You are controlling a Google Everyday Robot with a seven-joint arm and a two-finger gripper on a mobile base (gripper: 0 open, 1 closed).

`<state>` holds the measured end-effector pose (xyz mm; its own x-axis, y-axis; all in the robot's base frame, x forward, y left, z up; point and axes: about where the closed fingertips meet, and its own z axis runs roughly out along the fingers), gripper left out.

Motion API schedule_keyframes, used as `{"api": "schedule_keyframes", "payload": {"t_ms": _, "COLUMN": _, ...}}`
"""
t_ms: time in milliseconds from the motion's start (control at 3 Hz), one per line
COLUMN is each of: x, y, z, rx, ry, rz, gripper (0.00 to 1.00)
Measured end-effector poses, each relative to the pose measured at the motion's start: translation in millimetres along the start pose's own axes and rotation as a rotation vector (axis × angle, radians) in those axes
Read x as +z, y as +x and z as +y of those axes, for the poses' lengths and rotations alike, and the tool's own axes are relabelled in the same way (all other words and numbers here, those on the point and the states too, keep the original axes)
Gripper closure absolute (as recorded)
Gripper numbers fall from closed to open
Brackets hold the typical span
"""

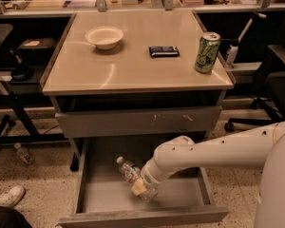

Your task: Pick water bottle from middle drawer and place on counter

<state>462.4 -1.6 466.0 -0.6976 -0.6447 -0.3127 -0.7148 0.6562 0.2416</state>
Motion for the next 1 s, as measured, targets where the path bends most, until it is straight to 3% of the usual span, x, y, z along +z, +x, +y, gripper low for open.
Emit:
{"api": "schedule_keyframes", "payload": {"t_ms": 667, "x": -55.7, "y": -5.4, "z": 19.3, "rx": -0.07, "ry": -0.003, "rz": -0.031, "gripper": 1.0}}
{"api": "schedule_keyframes", "payload": {"t_ms": 1000, "x": -95.9, "y": -6.6, "z": 25.8, "rx": -0.096, "ry": 0.027, "rz": -0.048, "gripper": 1.0}}
